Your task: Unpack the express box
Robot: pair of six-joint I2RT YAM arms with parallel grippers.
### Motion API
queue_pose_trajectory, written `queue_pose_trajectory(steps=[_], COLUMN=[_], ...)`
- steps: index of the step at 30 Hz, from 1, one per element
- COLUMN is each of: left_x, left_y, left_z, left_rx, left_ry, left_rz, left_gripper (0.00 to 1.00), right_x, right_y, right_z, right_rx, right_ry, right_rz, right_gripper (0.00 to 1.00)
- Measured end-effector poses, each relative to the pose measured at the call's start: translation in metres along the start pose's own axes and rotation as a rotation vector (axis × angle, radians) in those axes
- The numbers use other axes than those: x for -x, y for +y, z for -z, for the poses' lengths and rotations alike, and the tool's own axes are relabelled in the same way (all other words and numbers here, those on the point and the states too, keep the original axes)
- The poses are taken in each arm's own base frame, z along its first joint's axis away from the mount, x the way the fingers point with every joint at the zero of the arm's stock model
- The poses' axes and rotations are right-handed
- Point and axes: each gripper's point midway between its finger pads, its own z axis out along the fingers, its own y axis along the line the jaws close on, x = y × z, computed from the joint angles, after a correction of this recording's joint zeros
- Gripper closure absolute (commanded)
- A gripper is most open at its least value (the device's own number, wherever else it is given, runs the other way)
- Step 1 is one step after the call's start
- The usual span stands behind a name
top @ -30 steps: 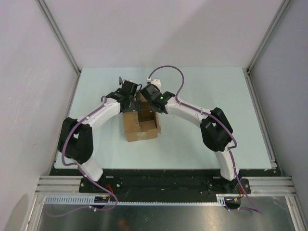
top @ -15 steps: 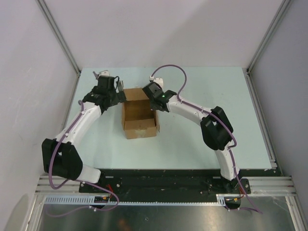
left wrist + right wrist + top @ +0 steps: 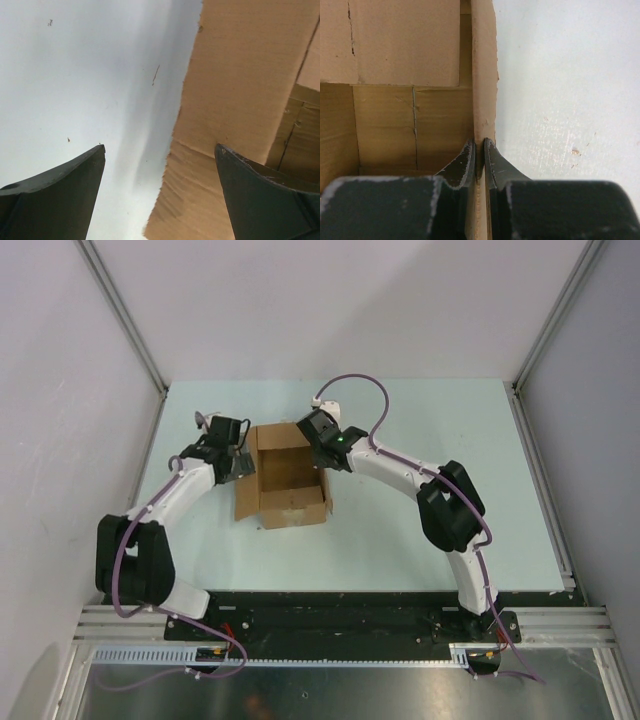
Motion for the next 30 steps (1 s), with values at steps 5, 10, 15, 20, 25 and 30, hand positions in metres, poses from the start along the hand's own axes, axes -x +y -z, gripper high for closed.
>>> queue_pose_trajectory(steps=[5, 10, 15, 20, 25, 30], left_x=[-0.012, -0.025, -0.030, -0.033, -0.024, 0.014], left_y=[0.000, -0.012, -0.027, -0.033, -0.025, -0.025], left_z=[-0.014, -0.024, -0.029, -0.034, -0.034, 0.003], left_rx=[0.008, -0.048, -0.130, -0.219, -0.250, -0.310], left_ry=[0.054, 0.129, 0.184, 0.240, 0.250, 0.102], left_rz=[-0.007, -0.013, -0.008, 0.036, 0.112, 0.134], left_gripper=[0.06, 0.09, 0.12, 0.14, 0.26, 0.31], right_x=[0.000, 0.000, 0.000, 0.002, 0.002, 0.002], right_y=[0.001, 0.002, 0.001, 0.001, 0.000, 0.000], right_z=[0.000, 0.000, -0.002, -0.003, -0.003, -0.004], right_rx=[0.004, 0.016, 0.024, 0.034, 0.028, 0.024], right_ry=[0.001, 0.008, 0.010, 0.014, 0.013, 0.012], right_rz=[-0.001, -0.003, -0.010, -0.028, -0.055, -0.072], right_gripper=[1.00, 1.00, 1.00, 1.00, 1.00, 1.00])
